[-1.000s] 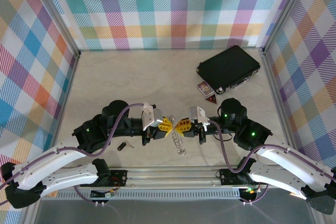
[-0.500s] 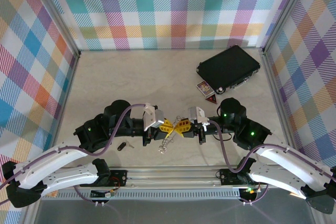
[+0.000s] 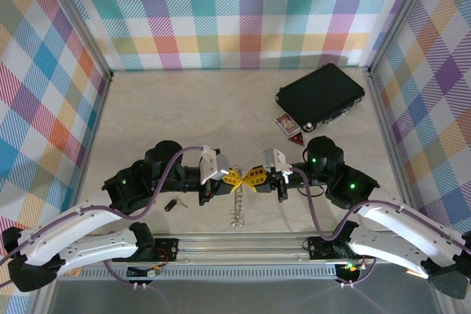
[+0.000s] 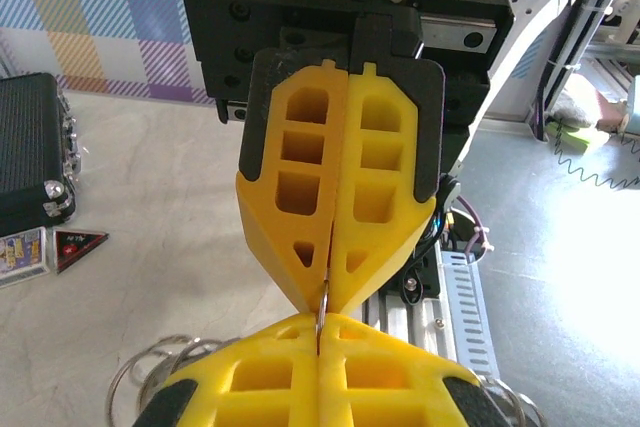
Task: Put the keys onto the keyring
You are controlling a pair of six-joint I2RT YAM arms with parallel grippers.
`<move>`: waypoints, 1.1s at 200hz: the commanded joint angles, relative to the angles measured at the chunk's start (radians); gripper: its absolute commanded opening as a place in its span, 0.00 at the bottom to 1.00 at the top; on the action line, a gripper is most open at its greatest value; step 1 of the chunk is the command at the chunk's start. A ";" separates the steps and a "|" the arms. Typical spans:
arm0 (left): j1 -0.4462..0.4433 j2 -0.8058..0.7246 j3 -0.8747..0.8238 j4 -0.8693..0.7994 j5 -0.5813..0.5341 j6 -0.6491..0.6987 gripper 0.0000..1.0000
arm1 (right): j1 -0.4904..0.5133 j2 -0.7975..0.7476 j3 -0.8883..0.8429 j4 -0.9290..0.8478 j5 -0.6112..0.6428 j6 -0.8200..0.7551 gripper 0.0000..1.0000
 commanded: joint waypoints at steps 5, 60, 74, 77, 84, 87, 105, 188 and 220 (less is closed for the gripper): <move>-0.008 -0.040 -0.002 0.022 -0.045 -0.021 0.00 | 0.001 -0.016 0.053 0.007 -0.030 -0.003 0.24; -0.008 -0.104 -0.039 0.006 -0.119 -0.035 0.00 | 0.001 -0.031 0.087 -0.088 0.089 0.006 0.52; -0.009 -0.116 -0.044 -0.004 -0.132 -0.043 0.00 | 0.000 -0.025 0.092 -0.087 0.148 0.029 0.58; -0.009 -0.119 -0.047 -0.005 -0.134 -0.045 0.00 | 0.000 -0.021 0.095 -0.091 0.160 0.033 0.59; -0.008 -0.126 -0.050 -0.009 -0.145 -0.050 0.00 | -0.002 -0.010 0.108 -0.105 0.182 0.040 0.62; -0.010 -0.131 -0.053 -0.011 -0.151 -0.054 0.00 | -0.002 0.000 0.114 -0.110 0.190 0.043 0.62; -0.009 -0.160 -0.068 -0.025 -0.173 -0.067 0.00 | -0.007 0.058 0.147 -0.141 0.216 0.060 0.67; -0.009 -0.308 -0.092 -0.124 -0.326 -0.157 0.00 | -0.146 0.448 0.243 -0.123 0.137 0.223 0.72; -0.008 -0.372 -0.094 -0.165 -0.322 -0.181 0.00 | -0.146 0.634 0.282 -0.062 0.063 0.236 0.70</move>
